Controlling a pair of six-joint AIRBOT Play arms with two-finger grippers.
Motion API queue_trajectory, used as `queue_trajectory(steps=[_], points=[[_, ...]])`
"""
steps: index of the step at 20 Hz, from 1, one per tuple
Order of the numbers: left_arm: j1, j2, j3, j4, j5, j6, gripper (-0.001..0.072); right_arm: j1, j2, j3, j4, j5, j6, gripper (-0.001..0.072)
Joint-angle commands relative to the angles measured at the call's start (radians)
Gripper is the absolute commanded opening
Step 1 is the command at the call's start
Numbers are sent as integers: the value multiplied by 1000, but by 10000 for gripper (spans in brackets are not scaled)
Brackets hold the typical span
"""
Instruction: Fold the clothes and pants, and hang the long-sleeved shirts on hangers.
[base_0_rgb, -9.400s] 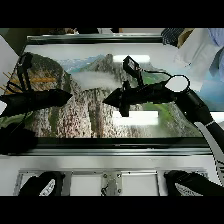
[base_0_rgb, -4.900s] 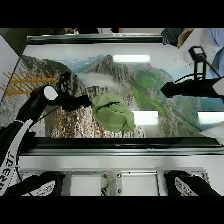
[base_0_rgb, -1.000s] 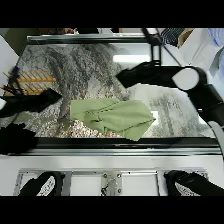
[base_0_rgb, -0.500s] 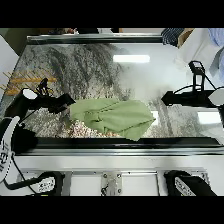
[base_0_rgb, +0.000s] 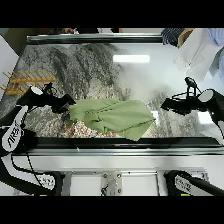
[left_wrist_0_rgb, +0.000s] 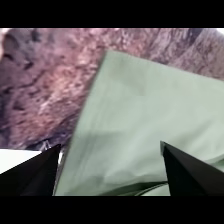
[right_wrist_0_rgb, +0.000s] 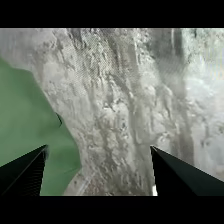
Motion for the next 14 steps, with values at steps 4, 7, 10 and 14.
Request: queue_trajectory(steps=[4,7,10,14], points=[[-34,-40,12,4,18,-43,634,5,-181,-1,276,-69,-97,701],[-34,-40,12,2,15,-45,11,50,-259,-1,436,-85,-179,701],[-34,-26,12,4,15,-45,10,120,-309,-1,509,-134,-212,695],[-33,23,12,6,28,-42,10,182,-318,13,509,-176,-283,82]])
